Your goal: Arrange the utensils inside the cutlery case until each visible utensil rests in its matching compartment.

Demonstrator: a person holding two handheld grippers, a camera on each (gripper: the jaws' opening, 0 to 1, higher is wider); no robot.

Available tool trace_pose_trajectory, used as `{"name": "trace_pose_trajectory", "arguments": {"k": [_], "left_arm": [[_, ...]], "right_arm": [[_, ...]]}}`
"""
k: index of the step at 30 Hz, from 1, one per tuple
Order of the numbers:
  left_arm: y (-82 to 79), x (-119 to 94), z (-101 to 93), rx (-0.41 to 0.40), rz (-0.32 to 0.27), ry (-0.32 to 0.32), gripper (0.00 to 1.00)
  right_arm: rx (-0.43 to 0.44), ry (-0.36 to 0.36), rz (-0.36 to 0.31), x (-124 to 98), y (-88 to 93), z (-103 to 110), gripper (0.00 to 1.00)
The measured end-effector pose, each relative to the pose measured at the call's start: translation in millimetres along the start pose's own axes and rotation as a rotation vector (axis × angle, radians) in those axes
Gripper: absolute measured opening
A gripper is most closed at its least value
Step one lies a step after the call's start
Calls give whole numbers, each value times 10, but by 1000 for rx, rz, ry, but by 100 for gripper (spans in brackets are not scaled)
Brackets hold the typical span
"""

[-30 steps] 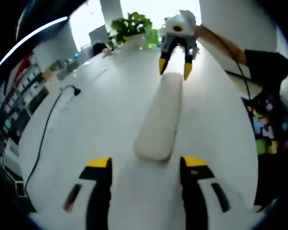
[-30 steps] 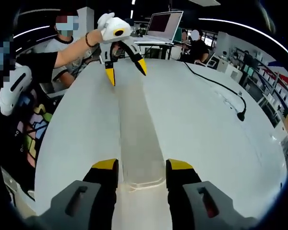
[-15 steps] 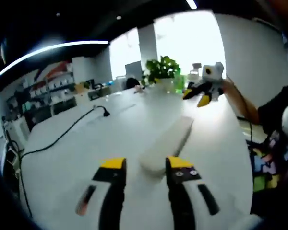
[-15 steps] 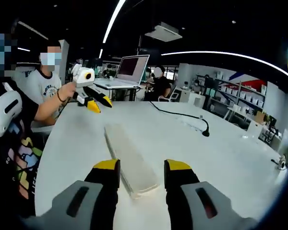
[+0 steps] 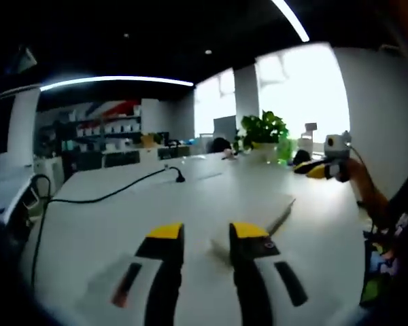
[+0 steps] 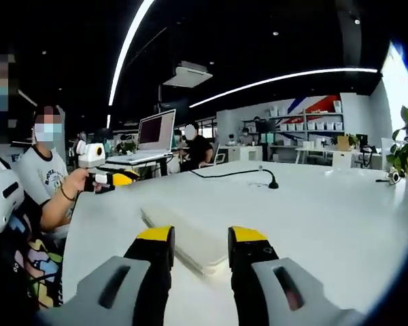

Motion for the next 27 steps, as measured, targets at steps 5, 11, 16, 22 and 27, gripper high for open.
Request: {"name": "trace_pose_trajectory", "arguments": {"k": [5,11,16,22,27], "left_arm": [[-35,-83,-42,36,-16,-17,27],[-111,-180,-64,29,-41,-23,26],[-166,-261,-33,34,-49,-54,26],[-282,-443,51,-5,-70,-91,30],[-451,-623,134,-21,-119,-154,38]], "right_arm": [[-41,80,19,-77,-91,-54,31],[-40,159,-10,-244,-154,-56,31],[-2,261,-67,-436,-209,-108,32],[-3,344,-159,-665,-334,-161,38],[-61,428,-153,-833,-451,-128,40]]}}
Point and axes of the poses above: the point that each gripper's makers call its tool centre point, and the gripper's own axes: x roughly forward along the fingers, z roughly to its left, y roughly out of its underside, the point moved 3 cm from there along -x, roughly backward along the fingers, and after that the axes turned 15 degrees about -y, right-handed, at the moved point
